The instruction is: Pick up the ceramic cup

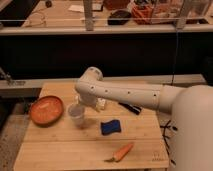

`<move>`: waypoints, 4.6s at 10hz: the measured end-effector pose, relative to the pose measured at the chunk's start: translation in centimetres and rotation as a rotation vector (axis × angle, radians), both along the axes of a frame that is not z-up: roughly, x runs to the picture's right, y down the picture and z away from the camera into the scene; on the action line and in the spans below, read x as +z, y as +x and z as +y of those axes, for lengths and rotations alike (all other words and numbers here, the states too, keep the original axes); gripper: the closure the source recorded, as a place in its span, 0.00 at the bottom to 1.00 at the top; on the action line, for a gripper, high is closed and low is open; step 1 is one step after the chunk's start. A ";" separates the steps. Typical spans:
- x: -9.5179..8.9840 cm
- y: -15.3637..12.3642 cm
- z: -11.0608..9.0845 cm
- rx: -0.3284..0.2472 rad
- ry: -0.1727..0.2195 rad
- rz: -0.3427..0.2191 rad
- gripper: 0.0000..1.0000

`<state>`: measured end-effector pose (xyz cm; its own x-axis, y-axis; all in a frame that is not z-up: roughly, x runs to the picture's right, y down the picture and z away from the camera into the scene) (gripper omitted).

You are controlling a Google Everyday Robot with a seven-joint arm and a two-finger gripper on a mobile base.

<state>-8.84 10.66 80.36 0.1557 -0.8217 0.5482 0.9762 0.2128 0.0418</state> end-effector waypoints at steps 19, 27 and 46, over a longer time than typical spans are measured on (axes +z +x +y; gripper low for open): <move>4.5 0.4 1.6 0.009 -0.082 -0.037 0.20; 5.0 0.3 0.5 0.015 -0.103 -0.048 0.20; 3.1 -2.1 -2.9 0.015 -0.111 -0.067 0.99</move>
